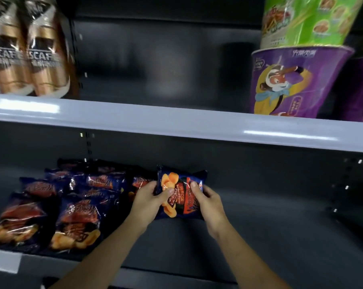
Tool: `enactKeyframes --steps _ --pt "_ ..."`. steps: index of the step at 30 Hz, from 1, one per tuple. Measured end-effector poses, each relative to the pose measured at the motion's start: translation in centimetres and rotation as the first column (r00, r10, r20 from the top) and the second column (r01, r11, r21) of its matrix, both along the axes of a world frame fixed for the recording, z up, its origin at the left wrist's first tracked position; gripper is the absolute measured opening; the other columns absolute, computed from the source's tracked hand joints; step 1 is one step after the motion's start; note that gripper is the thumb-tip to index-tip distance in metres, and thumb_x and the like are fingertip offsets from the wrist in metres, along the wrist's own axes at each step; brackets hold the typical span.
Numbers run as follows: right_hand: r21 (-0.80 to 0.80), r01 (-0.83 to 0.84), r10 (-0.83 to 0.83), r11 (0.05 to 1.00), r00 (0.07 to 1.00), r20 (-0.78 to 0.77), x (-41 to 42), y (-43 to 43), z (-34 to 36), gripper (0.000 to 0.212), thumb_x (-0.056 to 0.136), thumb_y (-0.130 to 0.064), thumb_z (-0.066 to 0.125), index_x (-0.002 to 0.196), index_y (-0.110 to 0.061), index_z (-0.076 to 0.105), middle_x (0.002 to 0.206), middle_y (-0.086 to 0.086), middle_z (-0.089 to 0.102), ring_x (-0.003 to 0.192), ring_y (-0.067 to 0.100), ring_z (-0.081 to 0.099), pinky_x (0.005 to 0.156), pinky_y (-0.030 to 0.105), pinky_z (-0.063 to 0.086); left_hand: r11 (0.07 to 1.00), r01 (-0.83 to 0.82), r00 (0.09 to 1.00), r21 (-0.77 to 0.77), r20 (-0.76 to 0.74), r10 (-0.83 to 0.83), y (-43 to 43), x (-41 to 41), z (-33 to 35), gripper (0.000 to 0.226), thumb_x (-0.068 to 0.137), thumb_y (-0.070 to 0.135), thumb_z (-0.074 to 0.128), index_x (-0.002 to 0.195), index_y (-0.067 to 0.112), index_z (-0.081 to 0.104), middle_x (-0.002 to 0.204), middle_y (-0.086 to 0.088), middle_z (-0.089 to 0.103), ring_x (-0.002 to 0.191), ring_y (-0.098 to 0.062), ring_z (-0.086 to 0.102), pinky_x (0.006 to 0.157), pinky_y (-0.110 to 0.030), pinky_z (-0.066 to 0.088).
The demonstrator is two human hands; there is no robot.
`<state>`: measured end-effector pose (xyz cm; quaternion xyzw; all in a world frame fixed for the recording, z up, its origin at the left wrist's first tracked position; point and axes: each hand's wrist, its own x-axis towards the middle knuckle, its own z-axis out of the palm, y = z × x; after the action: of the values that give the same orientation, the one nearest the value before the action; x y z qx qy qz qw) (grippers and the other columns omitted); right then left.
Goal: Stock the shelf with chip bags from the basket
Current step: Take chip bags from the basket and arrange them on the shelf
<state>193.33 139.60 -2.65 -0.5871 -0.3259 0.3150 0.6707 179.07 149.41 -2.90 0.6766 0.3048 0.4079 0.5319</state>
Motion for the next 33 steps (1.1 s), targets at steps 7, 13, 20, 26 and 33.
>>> enactKeyframes --steps 7,13,20,26,33 --pt "0.044 0.041 -0.035 0.998 0.991 -0.128 0.2 0.9 -1.4 0.062 0.079 -0.049 0.080 0.131 -0.025 0.057 0.127 -0.001 0.069 0.121 0.019 0.063 0.109 0.044 0.048 0.887 0.066 0.926 -0.456 0.359 0.116 -1.3 0.2 -1.5 0.025 0.093 0.015 0.067 0.118 0.015 0.066 0.109 -0.004 0.076 0.104 -0.022 0.071 0.090 -0.037 0.054" --pt "0.067 -0.052 0.059 0.996 0.992 -0.107 -0.5 1.3 -2.7 0.021 0.093 -0.015 0.070 0.113 -0.009 0.071 0.107 0.009 0.078 0.105 0.028 0.073 0.096 0.043 0.056 0.842 0.123 0.946 -0.526 0.318 0.060 -1.9 -0.7 -2.4 0.030 0.091 0.017 0.069 0.121 0.014 0.064 0.114 -0.008 0.074 0.104 -0.023 0.071 0.100 -0.044 0.051" --pt "-0.045 0.017 -0.017 0.999 1.000 0.004 -1.8 3.8 -4.3 0.016 0.096 -0.010 0.067 0.111 -0.014 0.072 0.102 0.001 0.079 0.098 0.018 0.074 0.085 0.029 0.057 0.766 -0.251 0.930 -0.592 0.072 0.360 -0.5 -2.8 -3.6 0.040 0.091 0.018 0.072 0.118 0.002 0.049 0.087 -0.015 0.060 0.062 -0.024 0.062 0.046 -0.034 0.058" --pt "-0.131 -0.023 0.033 0.991 0.997 0.073 -4.1 7.7 -5.7 0.017 0.096 -0.007 0.065 0.107 -0.016 0.071 0.101 0.000 0.078 0.097 0.017 0.073 0.084 0.029 0.057 0.765 -0.206 0.940 -0.610 0.093 0.327 1.1 -4.0 -4.6 0.024 0.099 0.016 0.059 0.118 0.002 0.051 0.102 -0.019 0.064 0.084 -0.033 0.071 0.057 -0.037 0.060" --pt "-0.227 0.034 0.003 0.973 0.987 0.158 -5.0 11.0 -6.1 0.015 0.091 -0.007 0.064 0.100 -0.019 0.068 0.098 0.000 0.076 0.094 0.017 0.071 0.089 0.035 0.057 0.801 -0.203 0.954 -0.563 0.070 0.292 3.0 -3.6 -5.9 0.021 0.102 0.010 0.050 0.123 0.009 0.048 0.109 -0.017 0.063 0.096 -0.031 0.068 0.069 -0.037 0.060"
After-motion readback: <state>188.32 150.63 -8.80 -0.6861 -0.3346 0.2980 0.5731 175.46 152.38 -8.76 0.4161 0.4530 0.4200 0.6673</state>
